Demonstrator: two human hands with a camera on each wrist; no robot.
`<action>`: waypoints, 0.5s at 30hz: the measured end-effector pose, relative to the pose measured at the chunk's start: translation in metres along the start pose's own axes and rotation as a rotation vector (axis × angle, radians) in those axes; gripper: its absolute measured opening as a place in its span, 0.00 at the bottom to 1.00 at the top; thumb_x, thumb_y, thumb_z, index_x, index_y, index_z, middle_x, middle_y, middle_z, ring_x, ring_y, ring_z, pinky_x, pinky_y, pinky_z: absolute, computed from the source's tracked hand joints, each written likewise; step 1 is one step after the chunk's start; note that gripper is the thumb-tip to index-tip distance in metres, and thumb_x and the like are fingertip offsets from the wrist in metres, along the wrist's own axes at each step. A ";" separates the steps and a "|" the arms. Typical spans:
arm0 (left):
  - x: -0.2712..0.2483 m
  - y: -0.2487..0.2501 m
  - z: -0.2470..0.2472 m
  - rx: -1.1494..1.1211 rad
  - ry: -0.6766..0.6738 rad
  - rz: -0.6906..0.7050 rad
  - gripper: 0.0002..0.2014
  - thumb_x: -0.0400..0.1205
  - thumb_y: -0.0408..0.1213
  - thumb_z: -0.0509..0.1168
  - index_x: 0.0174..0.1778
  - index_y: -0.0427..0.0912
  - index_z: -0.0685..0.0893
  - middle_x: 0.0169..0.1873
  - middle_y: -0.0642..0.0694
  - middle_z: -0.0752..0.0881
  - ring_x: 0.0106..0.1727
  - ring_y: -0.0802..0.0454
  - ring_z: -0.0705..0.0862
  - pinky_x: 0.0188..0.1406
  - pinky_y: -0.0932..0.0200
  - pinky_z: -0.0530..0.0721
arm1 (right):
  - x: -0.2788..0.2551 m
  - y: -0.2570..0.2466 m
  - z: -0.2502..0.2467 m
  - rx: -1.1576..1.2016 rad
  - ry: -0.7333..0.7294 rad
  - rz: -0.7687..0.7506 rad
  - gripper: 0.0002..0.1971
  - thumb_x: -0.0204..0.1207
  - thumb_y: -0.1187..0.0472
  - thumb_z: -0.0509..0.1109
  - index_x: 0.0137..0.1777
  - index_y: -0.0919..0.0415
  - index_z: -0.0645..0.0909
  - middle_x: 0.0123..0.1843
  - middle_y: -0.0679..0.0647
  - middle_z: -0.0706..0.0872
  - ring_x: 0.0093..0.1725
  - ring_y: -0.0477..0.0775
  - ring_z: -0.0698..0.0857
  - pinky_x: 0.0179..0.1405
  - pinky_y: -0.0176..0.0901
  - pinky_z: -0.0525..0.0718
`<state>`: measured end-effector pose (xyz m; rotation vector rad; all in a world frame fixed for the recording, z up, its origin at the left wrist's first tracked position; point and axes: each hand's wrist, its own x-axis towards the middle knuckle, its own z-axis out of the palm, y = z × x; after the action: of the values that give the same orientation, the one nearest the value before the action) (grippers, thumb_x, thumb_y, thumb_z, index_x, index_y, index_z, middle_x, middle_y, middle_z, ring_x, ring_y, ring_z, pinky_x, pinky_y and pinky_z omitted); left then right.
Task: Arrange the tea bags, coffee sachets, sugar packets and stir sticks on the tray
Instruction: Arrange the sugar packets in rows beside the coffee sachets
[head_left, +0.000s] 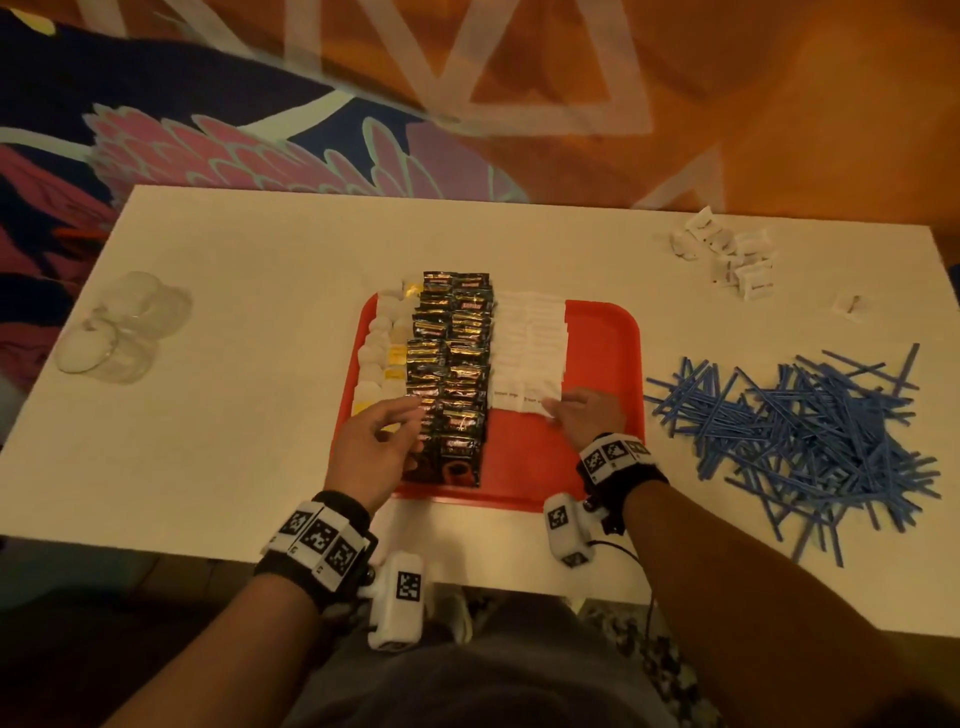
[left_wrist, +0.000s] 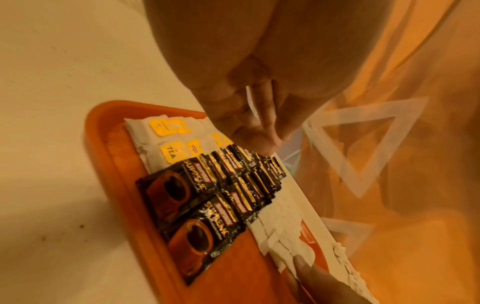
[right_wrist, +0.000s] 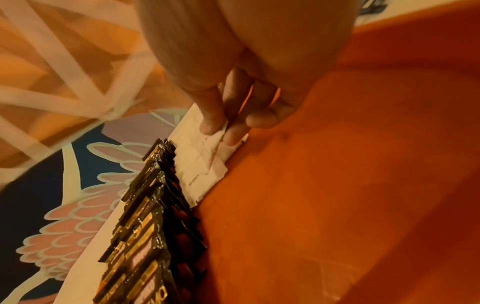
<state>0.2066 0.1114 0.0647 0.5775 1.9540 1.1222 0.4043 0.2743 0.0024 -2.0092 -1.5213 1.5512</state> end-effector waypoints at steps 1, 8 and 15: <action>-0.001 -0.002 -0.003 -0.004 0.008 -0.001 0.14 0.85 0.29 0.67 0.60 0.52 0.87 0.53 0.54 0.90 0.42 0.52 0.89 0.40 0.57 0.88 | 0.002 -0.003 0.003 0.009 0.008 0.008 0.20 0.74 0.54 0.78 0.65 0.58 0.85 0.66 0.55 0.86 0.64 0.54 0.82 0.57 0.38 0.77; 0.000 -0.016 -0.019 0.000 0.051 -0.008 0.12 0.83 0.31 0.71 0.58 0.51 0.89 0.52 0.53 0.91 0.43 0.48 0.91 0.47 0.48 0.90 | 0.016 -0.002 0.021 -0.124 0.127 0.044 0.12 0.74 0.54 0.78 0.54 0.55 0.85 0.52 0.52 0.87 0.47 0.50 0.80 0.46 0.41 0.78; 0.000 -0.016 -0.025 -0.014 0.059 0.003 0.11 0.83 0.32 0.70 0.54 0.55 0.88 0.54 0.55 0.90 0.42 0.50 0.90 0.43 0.52 0.88 | 0.015 0.000 0.025 -0.201 0.209 -0.205 0.10 0.75 0.59 0.76 0.49 0.53 0.77 0.49 0.51 0.83 0.49 0.51 0.82 0.41 0.39 0.74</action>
<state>0.1861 0.0910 0.0581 0.5452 1.9951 1.1656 0.3833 0.2761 -0.0176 -1.9682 -1.7897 1.1139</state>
